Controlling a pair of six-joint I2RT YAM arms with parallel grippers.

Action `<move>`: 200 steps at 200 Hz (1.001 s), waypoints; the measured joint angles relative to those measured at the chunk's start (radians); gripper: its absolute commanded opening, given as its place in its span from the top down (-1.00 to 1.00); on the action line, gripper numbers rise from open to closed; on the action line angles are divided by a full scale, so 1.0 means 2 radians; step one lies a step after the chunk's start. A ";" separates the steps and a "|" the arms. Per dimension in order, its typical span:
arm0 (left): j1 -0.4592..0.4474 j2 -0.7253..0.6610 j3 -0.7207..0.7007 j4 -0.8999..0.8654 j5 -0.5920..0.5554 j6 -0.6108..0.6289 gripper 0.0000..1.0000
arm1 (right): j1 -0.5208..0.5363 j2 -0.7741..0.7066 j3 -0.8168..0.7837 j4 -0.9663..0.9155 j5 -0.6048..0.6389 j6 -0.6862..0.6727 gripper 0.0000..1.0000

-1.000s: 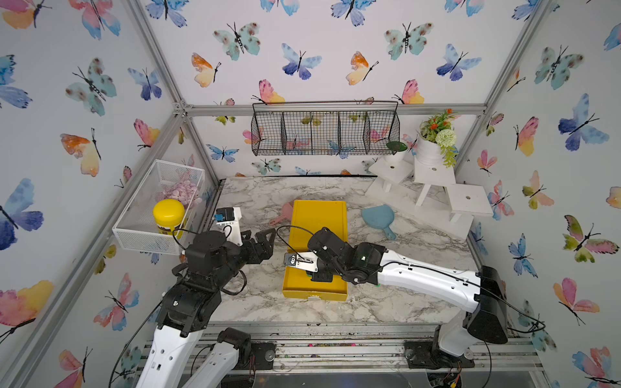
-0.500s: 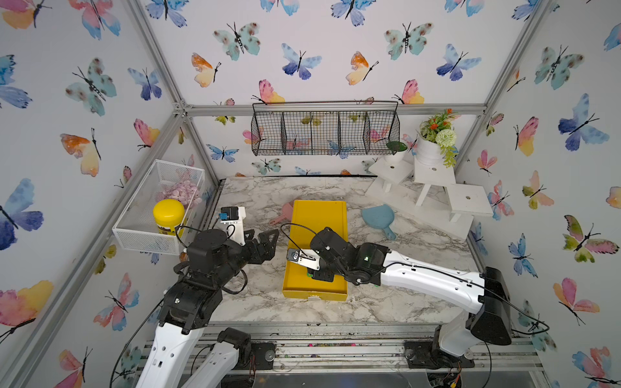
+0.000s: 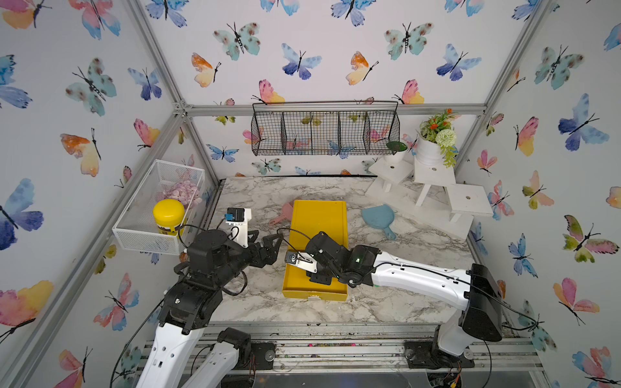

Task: Take the keys out of the drawer
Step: Pick up the key from the drawer.

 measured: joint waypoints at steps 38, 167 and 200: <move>0.000 0.004 0.000 0.000 0.004 0.002 -0.76 | -0.005 0.000 -0.001 0.000 0.005 0.006 0.33; 0.000 0.013 0.000 0.001 0.006 0.002 -0.75 | -0.006 0.000 -0.004 0.000 0.004 0.014 0.83; 0.000 0.015 0.000 0.006 0.006 0.004 -0.75 | -0.006 -0.001 0.002 0.000 0.005 0.016 0.90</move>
